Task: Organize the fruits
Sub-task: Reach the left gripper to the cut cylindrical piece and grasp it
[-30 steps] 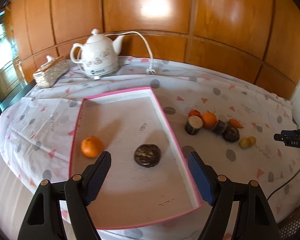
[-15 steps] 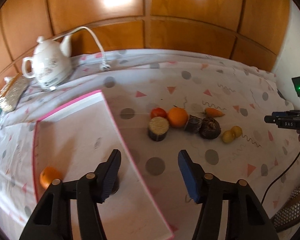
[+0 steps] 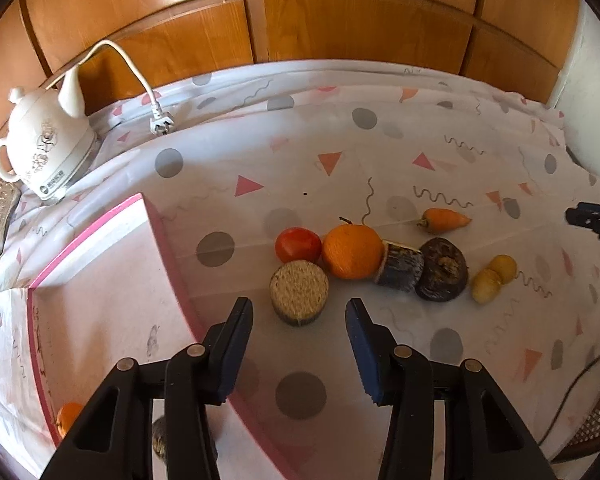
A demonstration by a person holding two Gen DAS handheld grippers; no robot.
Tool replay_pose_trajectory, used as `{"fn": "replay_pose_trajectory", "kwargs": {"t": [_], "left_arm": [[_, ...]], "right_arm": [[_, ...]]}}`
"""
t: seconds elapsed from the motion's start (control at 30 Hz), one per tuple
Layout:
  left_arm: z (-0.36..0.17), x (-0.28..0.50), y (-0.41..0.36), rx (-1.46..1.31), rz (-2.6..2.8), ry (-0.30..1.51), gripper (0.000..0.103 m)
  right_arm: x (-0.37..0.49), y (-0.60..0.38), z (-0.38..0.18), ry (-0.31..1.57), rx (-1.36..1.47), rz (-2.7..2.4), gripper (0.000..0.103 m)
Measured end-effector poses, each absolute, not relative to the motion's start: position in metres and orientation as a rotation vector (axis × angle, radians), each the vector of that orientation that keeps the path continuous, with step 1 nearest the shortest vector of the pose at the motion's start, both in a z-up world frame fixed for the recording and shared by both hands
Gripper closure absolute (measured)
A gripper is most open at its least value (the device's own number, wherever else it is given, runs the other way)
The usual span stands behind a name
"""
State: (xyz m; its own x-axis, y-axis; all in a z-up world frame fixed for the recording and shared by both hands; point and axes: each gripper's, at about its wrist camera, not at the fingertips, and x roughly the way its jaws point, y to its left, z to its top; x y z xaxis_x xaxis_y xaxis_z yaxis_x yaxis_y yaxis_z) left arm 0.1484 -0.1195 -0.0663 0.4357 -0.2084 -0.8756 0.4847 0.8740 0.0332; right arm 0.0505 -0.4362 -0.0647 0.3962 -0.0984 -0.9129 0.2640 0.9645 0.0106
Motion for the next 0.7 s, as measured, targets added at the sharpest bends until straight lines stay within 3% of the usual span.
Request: {"fn": "replay_pose_trajectory", "kwargs": {"t": [0.13,0.33,0.7], "left_arm": [[-0.073,0.156,-0.123,0.295,-0.437,1.050,0.056],[-0.085,0.162,-0.128,0.308,-0.429,1.064,0.067],[-0.079,0.150,-0.112,0.162,-0.411,1.031,0.068]], "right_arm": [[0.047,-0.449,-0.061,1.122,0.211,-0.281,0.054],[0.042,-0.473,-0.057,1.098,0.281,-0.360,0.054],[0.028,-0.517,-0.048,1.023,0.419,-0.506,0.054]]}}
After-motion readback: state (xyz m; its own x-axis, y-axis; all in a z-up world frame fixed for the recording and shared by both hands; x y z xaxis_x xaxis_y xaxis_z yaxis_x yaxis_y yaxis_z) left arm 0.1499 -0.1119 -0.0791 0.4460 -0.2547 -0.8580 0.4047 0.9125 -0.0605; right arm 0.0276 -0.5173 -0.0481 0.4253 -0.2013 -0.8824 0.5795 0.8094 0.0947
